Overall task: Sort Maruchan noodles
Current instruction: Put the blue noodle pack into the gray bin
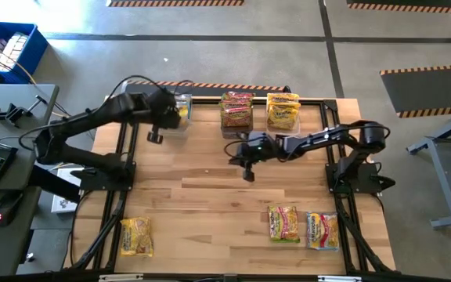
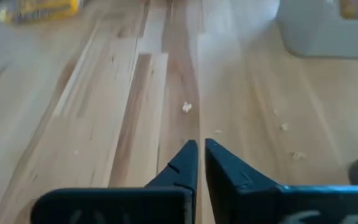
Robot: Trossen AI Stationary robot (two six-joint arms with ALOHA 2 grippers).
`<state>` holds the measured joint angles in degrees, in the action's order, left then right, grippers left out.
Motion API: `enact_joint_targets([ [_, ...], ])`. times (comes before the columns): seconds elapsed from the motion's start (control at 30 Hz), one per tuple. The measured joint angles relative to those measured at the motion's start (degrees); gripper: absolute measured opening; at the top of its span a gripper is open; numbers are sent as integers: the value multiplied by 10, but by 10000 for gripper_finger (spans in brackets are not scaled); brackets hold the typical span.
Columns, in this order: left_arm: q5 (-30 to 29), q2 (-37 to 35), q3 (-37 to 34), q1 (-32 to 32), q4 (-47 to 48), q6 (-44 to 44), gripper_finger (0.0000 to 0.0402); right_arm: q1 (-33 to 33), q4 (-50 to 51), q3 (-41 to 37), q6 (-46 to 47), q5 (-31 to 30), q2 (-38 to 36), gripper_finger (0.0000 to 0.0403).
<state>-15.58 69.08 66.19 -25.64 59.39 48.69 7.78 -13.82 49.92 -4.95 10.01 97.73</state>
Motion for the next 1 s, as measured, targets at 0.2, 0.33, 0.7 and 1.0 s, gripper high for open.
enact_joint_targets([
  [0.2,51,23,0,-99,-4,57,0,19,-111,-81,17,24,-23,1],
  [0.33,76,42,-1,-131,-38,92,0,25,-114,-92,26,31,-28,2],
  [0.7,101,114,-1,-183,-66,147,0,25,-126,-92,24,36,-28,2],
  [1.0,82,153,-1,-198,-77,166,4,25,-135,-92,21,36,-28,2],
])
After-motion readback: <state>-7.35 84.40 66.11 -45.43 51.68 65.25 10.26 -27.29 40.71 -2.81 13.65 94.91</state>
